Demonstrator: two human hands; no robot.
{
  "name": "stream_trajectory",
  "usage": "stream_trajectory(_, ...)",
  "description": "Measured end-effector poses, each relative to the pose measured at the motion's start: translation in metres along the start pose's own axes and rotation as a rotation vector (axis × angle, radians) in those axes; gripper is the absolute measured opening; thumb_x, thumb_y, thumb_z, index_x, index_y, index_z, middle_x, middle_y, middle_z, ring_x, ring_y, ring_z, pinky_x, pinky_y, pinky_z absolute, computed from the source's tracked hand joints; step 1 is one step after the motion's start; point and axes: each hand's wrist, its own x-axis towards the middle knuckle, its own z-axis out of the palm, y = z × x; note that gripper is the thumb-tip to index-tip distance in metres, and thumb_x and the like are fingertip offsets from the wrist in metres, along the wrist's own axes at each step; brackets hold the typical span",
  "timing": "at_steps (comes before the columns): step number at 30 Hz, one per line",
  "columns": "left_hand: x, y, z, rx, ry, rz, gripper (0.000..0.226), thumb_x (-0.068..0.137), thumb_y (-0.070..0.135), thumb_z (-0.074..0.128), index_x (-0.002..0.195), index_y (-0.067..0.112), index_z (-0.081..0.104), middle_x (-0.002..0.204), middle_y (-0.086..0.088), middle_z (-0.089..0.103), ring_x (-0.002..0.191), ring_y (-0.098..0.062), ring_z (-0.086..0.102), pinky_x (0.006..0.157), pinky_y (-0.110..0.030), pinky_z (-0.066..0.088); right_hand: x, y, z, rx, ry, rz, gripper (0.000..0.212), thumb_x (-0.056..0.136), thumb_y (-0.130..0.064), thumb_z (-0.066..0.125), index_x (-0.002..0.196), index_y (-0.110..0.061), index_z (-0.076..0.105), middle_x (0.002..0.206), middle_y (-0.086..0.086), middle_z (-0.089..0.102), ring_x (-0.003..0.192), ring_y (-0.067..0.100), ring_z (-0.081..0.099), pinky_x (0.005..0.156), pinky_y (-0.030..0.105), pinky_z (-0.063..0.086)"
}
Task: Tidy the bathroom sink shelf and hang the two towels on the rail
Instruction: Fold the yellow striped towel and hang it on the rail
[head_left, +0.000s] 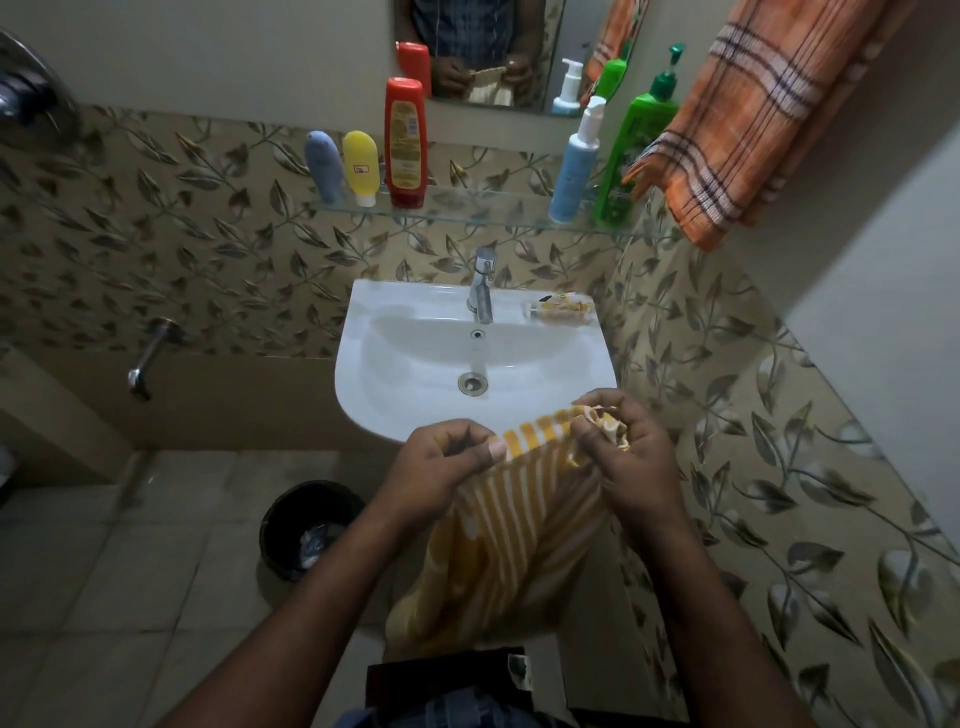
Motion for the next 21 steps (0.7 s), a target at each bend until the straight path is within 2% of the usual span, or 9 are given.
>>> stream_trajectory(3,0.006,0.008,-0.002,0.093,0.057,0.081,0.012,0.085,0.028,0.079,0.087,0.016,0.079,0.088,0.003,0.077,0.085,-0.012,0.071,0.083,-0.039,0.055,-0.007,-0.005,0.011,-0.080,-0.125,0.063,0.018,0.089,-0.023,0.082,0.105,-0.030,0.078,0.100,-0.010,0.076,0.087,0.009,0.067,0.079,0.031,0.054)
stream_trajectory(6,0.007,0.015,0.001,0.143,0.011,0.107,0.011,0.086,0.027,0.078,0.090,0.017,0.080,0.093,-0.003,0.080,0.090,-0.019,0.074,0.086,-0.042,0.058,-0.014,-0.005,0.029,-0.169,-0.260,0.063,0.028,0.072,-0.043,0.089,0.091,-0.027,0.078,0.081,-0.004,0.074,0.073,0.008,0.063,0.067,0.031,0.050)
stream_trajectory(8,0.007,0.017,0.004,0.089,0.003,0.099,0.012,0.092,0.021,0.078,0.092,0.009,0.077,0.089,-0.001,0.078,0.086,-0.015,0.072,0.082,-0.035,0.057,-0.014,-0.005,0.036,-0.212,-0.236,-0.026,0.022,0.079,-0.042,0.085,0.082,-0.023,0.074,0.074,-0.006,0.068,0.069,0.008,0.059,0.065,0.033,0.047)
stream_trajectory(11,0.005,0.012,0.002,0.041,-0.067,0.004,0.015,0.098,0.024,0.072,0.092,0.011,0.075,0.083,0.000,0.073,0.081,-0.014,0.068,0.076,-0.030,0.055,-0.008,-0.010,0.030,-0.143,-0.111,-0.100,0.023,0.086,-0.037,0.077,0.086,-0.014,0.073,0.086,0.002,0.069,0.082,0.015,0.065,0.074,0.034,0.051)
stream_trajectory(13,0.001,0.004,-0.005,0.061,-0.147,-0.045,0.016,0.097,0.029,0.073,0.087,0.017,0.075,0.082,-0.002,0.073,0.078,-0.016,0.068,0.071,-0.029,0.054,-0.002,-0.011,0.020,-0.025,-0.013,-0.053,0.016,0.089,-0.026,0.075,0.088,-0.010,0.074,0.094,0.010,0.073,0.087,0.016,0.068,0.079,0.035,0.054)
stream_trajectory(15,-0.004,-0.003,-0.010,0.020,-0.113,-0.054,0.015,0.094,0.028,0.075,0.086,0.016,0.076,0.081,-0.002,0.072,0.075,-0.015,0.067,0.068,-0.027,0.054,0.002,-0.013,0.008,0.033,0.103,0.013,0.009,0.093,-0.021,0.075,0.086,-0.017,0.073,0.090,0.014,0.075,0.082,0.022,0.069,0.078,0.044,0.057)
stream_trajectory(17,-0.006,-0.006,-0.014,-0.016,-0.038,-0.046,0.015,0.091,0.025,0.079,0.085,0.012,0.077,0.080,0.000,0.071,0.074,-0.012,0.066,0.067,-0.024,0.053,0.004,-0.013,-0.005,0.013,0.193,0.017,0.012,0.095,-0.017,0.077,0.087,-0.024,0.070,0.088,0.011,0.071,0.078,0.025,0.068,0.074,0.045,0.057)
stream_trajectory(19,-0.006,-0.007,-0.016,0.011,0.009,-0.013,0.012,0.093,0.020,0.079,0.084,0.013,0.076,0.078,0.003,0.071,0.074,-0.009,0.065,0.067,-0.023,0.053,0.001,-0.014,-0.013,-0.038,0.178,0.027,0.015,0.093,-0.012,0.079,0.098,-0.023,0.069,0.099,0.005,0.071,0.083,0.021,0.069,0.075,0.039,0.057)
stream_trajectory(21,-0.006,-0.005,-0.016,0.042,0.053,0.019,0.010,0.096,0.013,0.075,0.086,0.012,0.076,0.079,0.005,0.073,0.075,-0.007,0.067,0.068,-0.023,0.053,-0.005,-0.017,-0.010,-0.144,0.067,0.058,0.021,0.091,-0.015,0.080,0.107,-0.028,0.074,0.104,0.004,0.071,0.087,0.013,0.071,0.077,0.032,0.058)
